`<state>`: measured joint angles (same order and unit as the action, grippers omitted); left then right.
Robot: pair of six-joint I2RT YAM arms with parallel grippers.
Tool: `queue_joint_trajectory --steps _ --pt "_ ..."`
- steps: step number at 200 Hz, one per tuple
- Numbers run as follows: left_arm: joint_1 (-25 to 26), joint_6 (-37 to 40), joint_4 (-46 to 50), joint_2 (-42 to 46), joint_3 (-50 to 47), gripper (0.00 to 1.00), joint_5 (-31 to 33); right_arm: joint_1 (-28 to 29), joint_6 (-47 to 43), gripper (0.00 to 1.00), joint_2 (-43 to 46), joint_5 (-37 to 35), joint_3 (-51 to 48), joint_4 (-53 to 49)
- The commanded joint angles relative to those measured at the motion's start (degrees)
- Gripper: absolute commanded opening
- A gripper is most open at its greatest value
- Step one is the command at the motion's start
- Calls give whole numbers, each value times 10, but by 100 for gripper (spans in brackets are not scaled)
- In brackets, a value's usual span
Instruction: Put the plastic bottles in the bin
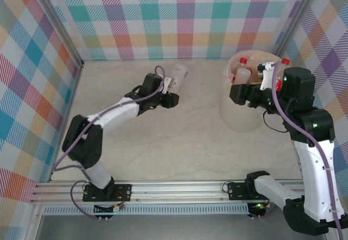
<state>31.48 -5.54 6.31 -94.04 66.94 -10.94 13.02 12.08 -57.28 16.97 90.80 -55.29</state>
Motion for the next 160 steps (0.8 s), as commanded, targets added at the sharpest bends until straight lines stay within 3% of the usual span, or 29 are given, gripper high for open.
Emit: queue_joint_trajectory --steps 1,12,45,89,160 --pt "19 -37 -113 60 -60 50 -52 7 15 76 -29 61 -1 59" --pt "33 -37 -134 98 -89 50 -45 7 15 77 -55 62 17 56" --pt "81 -56 -232 193 -176 50 -7 7 63 86 -119 159 16 128" --pt "127 -54 -226 197 -166 51 4 34 95 100 -183 170 8 174" --pt "143 -38 -225 206 -146 51 5 77 89 99 -264 166 14 193"
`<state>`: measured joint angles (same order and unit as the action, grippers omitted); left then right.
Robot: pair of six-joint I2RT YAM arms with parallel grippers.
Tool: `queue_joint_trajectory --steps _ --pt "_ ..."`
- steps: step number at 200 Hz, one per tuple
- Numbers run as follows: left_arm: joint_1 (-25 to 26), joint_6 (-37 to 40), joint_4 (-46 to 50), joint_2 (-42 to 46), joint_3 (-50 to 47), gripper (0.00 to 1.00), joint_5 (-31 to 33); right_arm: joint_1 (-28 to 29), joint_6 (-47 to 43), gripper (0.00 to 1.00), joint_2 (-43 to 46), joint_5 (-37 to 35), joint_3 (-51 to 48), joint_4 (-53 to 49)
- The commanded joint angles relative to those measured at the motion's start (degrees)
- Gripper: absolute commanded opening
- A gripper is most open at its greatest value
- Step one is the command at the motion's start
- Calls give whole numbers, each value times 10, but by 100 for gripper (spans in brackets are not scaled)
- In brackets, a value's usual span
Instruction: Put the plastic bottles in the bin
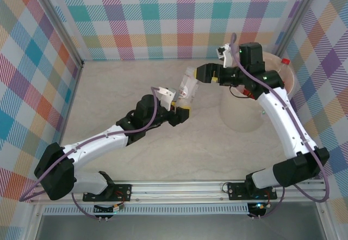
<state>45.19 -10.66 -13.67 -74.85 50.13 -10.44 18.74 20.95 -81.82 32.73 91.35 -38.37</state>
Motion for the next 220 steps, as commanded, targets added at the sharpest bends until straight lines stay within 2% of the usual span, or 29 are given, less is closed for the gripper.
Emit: queue_joint_trajectory --steps 1,31,93,119,136,141,150,172,197,220 --pt "6 13 -25 15 22 51 0 21 0 99 -19 9 9 24" --pt "11 20 -26 19 21 51 -3 28 -1 95 -33 -3 12 32" --pt "10 27 -5 20 29 54 4 28 -3 77 -36 -20 14 26" --pt "11 26 0 20 32 56 18 28 -5 66 -35 -29 16 25" --pt "11 24 -1 16 33 57 24 28 -1 63 -37 -31 19 30" --pt "11 23 -1 13 33 59 24 28 -1 62 -39 -32 19 32" --pt "11 22 0 12 34 68 26 28 -2 59 -44 -36 22 35" --pt "11 12 37 13 52 100 39 28 -16 57 -49 -61 45 35" --pt "9 -49 155 21 97 100 98 19 -76 52 -60 -133 145 -27" --pt "10 -70 220 33 88 100 94 -31 -106 50 -78 -161 269 -89"
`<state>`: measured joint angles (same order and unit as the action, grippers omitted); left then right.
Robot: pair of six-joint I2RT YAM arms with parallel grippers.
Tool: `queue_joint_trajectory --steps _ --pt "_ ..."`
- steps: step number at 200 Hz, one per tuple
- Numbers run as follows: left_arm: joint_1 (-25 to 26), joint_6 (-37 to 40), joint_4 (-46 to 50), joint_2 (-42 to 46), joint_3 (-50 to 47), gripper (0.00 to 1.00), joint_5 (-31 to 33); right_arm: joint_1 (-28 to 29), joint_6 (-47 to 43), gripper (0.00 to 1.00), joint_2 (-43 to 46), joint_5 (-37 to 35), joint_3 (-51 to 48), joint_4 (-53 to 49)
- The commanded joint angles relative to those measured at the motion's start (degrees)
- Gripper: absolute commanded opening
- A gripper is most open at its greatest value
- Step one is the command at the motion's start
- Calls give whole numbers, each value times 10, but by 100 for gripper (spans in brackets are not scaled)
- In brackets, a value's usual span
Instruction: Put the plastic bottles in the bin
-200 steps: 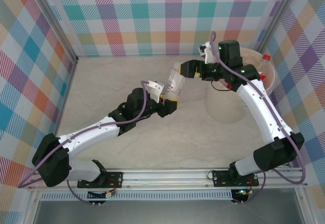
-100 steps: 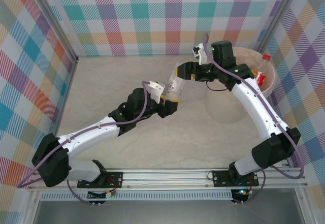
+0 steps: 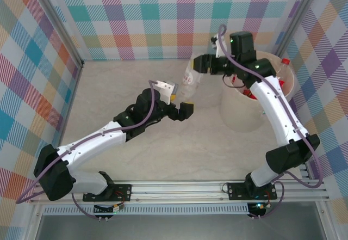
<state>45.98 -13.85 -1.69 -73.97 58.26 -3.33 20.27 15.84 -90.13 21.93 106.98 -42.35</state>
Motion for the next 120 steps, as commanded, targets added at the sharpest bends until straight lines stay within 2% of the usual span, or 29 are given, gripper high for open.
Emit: queue_joint_trajectory --steps 1,30,50,83,120 --pt "1 -39 102 24 6 100 23 -49 -56 50 5 -55 117 -51" --pt "2 -58 129 42 -36 100 36 -125 -107 44 18 -158 195 -81" --pt "1 -72 114 58 -58 100 40 -201 -120 40 46 -177 187 -66" --pt "0 -74 105 37 -50 100 41 -253 -164 38 77 -224 116 -26" --pt "1 -75 96 12 -38 100 19 -315 -150 37 114 -182 6 47"
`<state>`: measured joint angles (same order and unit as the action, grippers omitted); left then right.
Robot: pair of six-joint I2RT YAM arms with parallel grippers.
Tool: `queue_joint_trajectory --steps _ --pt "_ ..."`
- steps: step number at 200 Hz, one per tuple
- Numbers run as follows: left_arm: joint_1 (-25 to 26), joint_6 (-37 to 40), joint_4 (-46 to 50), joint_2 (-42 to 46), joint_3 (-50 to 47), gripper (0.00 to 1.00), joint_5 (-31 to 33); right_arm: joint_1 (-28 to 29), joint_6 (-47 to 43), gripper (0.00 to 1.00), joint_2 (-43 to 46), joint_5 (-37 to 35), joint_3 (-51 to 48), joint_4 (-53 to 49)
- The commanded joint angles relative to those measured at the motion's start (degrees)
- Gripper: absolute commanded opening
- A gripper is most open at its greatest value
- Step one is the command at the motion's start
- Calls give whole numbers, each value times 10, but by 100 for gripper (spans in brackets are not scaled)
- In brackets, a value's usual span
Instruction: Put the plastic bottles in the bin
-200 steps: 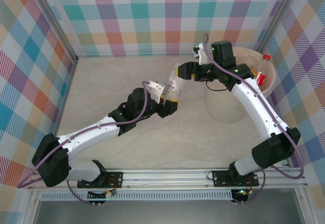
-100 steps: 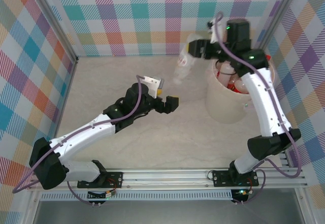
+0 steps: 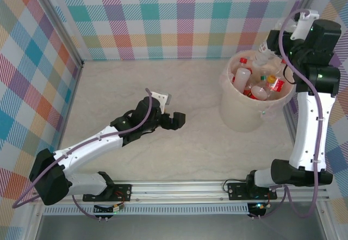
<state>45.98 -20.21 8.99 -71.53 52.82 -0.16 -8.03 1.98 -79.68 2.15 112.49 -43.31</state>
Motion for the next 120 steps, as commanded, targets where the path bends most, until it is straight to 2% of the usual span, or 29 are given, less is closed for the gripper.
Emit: queue_joint_trajectory --steps 1,46,79,105,120 --pt "1 -12 -12 -14 16 100 -13 -33 -12 36 9 17 -51 58" --pt "0 -13 -38 -16 -2 100 -15 -41 -36 36 6 30 -133 106" --pt "0 0 -21 -28 15 100 -16 -42 -40 37 17 57 -205 147" --pt "0 -2 -34 -32 14 100 -13 -39 -23 37 1 78 -219 108" --pt "0 -9 -41 -35 12 100 -11 -33 -13 37 8 64 -242 97"
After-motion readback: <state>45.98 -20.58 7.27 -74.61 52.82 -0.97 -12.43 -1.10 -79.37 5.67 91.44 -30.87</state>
